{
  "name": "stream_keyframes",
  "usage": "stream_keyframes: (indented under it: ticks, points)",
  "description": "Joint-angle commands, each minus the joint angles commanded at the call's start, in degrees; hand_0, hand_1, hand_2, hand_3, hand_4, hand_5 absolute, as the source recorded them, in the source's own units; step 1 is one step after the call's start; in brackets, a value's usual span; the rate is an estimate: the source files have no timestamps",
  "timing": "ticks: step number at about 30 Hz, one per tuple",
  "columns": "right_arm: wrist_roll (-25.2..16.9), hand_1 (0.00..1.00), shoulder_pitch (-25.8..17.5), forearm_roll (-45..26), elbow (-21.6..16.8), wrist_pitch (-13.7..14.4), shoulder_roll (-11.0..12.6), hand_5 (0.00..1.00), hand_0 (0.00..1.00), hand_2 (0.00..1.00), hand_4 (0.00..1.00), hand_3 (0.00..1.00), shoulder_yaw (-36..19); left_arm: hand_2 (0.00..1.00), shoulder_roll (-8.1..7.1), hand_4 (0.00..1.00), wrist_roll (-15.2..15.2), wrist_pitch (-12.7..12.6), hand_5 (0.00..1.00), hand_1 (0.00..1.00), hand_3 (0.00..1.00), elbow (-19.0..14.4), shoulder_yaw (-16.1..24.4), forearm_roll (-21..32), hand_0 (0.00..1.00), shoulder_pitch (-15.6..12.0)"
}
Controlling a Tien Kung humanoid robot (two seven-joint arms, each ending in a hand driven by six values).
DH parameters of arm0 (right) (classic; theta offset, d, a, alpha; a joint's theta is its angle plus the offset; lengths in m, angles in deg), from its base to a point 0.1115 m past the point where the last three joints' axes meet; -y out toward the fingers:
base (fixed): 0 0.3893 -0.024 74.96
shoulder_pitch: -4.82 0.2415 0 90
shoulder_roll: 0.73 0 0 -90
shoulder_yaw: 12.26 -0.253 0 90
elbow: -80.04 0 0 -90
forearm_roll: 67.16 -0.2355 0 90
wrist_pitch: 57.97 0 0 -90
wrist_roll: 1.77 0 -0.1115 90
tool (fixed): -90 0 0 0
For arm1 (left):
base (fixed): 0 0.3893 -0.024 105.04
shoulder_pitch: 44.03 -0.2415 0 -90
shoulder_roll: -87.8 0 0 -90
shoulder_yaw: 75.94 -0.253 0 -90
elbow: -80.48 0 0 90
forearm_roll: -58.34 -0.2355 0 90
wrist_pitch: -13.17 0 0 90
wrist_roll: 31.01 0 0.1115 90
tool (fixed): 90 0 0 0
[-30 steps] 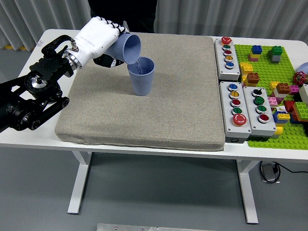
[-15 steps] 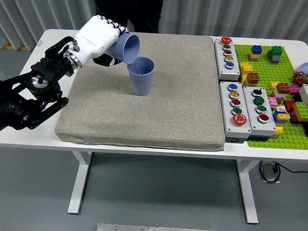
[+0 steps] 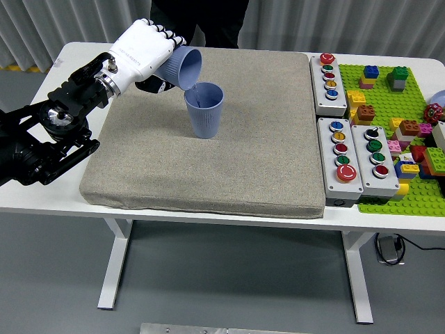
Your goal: Pick cup pour cup place
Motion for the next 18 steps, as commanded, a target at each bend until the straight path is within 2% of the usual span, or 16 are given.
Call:
stream_keyframes:
  ticks: [6, 18]
  points:
    - [0.1, 0.661, -0.2, 0.1, 0.0, 0.0, 0.0, 0.402, 0.693, 0.614, 0.002, 0.626, -0.1, 0.528, -0.41, 0.745, 0.0, 0.3, 0.166, 0.480, 0.531, -0.6, -1.6, -0.1, 0.410, 0.7]
    - [0.2, 0.662, -0.6, 0.6, -0.1, 0.0, -0.2, 0.401, 0.693, 0.614, 0.002, 0.628, -0.4, 0.528, -0.75, 0.744, -0.1, 0.0, 0.168, 0.480, 0.530, -1.3, -1.2, 0.4, 0.412, 0.3]
